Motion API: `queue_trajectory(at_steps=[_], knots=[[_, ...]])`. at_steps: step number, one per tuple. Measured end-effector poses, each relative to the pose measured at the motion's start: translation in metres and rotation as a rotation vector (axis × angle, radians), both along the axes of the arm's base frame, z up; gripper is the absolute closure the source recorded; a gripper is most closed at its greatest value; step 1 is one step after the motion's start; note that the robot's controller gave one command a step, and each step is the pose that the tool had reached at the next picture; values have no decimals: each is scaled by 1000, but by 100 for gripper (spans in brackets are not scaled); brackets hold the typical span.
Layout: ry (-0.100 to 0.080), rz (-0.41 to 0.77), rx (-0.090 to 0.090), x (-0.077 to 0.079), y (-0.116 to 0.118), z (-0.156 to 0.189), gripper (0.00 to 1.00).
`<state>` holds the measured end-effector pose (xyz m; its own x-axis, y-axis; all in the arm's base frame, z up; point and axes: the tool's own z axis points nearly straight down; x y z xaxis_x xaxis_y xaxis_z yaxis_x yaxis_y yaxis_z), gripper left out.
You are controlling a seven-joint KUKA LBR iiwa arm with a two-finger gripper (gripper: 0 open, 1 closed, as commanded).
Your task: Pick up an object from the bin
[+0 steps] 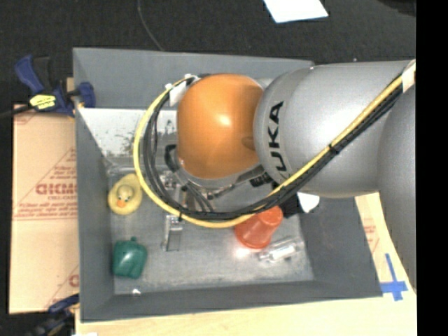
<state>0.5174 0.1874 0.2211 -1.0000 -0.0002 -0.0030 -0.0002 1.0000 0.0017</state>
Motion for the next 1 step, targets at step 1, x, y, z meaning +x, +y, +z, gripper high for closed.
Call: queue_trajectory(at_steps=[1], knots=[[7, 21, -2, 4, -1, 12, 0]])
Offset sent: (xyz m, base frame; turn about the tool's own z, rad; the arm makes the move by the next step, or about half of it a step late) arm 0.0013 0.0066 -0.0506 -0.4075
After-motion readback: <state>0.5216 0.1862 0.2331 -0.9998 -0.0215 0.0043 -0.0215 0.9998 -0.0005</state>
